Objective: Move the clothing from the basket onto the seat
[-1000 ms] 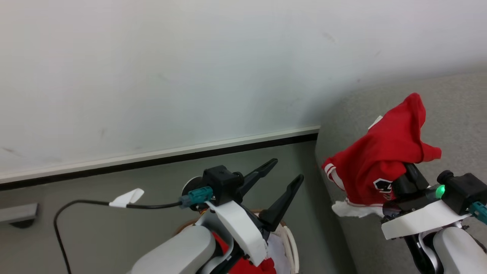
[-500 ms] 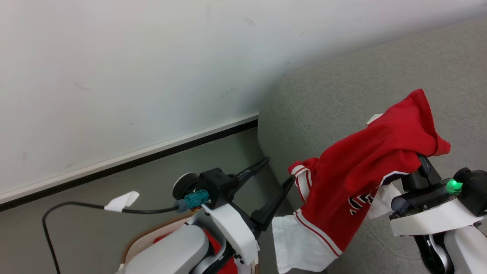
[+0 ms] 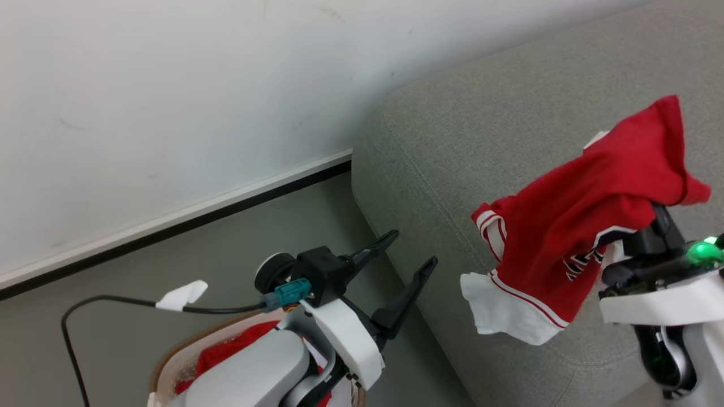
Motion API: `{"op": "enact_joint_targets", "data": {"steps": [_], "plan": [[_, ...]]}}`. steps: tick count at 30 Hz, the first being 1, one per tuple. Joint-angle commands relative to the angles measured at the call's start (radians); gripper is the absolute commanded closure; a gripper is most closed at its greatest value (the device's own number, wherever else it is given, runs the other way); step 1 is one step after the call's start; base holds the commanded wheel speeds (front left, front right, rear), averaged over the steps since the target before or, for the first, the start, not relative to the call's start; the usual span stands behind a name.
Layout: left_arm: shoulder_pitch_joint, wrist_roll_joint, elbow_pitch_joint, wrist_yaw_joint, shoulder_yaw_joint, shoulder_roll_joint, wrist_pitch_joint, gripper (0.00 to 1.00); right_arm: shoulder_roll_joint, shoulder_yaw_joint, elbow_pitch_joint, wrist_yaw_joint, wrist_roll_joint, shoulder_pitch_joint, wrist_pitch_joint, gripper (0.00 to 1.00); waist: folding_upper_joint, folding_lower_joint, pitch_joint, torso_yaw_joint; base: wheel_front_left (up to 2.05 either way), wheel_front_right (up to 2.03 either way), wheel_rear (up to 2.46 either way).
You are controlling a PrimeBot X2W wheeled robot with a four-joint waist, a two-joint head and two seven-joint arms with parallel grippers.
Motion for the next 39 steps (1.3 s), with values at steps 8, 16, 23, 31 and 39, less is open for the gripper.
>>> {"op": "enact_joint_targets", "data": {"steps": [8, 16, 23, 31, 39], "plan": [[-0.054, 0.021, -0.027, -0.003, -0.008, 0.025, 0.04, 0.0, -0.06, -0.054, 0.029, -0.002, 0.018, -0.18, 0.0, 1.0, -0.0001, 0.0, 0.133, 0.061, 0.0, 0.0, 0.0], [-0.118, 0.048, -0.08, 0.005, 0.0, 0.078, 0.09, 0.0, -0.133, -0.148, 0.09, -0.002, 0.05, -0.376, 0.0, 1.0, -0.0001, 0.0, 0.298, 0.146, 0.0, 0.0, 0.0], [-0.169, 0.07, -0.139, 0.016, 0.011, 0.118, 0.124, 0.0, -0.236, -0.264, 0.197, -0.002, 0.079, -0.529, 0.0, 1.0, -0.0001, 0.0, 0.43, 0.206, 0.0, 0.0, 0.0], [-0.188, 0.078, -0.169, 0.023, 0.017, 0.14, 0.127, 0.0, -0.306, -0.333, 0.367, -0.002, 0.039, -0.592, 0.007, 1.0, -0.0001, 0.0, 0.495, 0.248, 0.0, 0.0, 0.0], [-0.193, 0.07, -0.157, 0.018, 0.014, 0.128, 0.117, 0.0, -0.315, -0.174, 0.635, -0.002, 0.046, -0.622, 0.12, 1.0, -0.0001, 0.0, 0.497, 0.262, 0.0, 0.0, 0.0]]}}
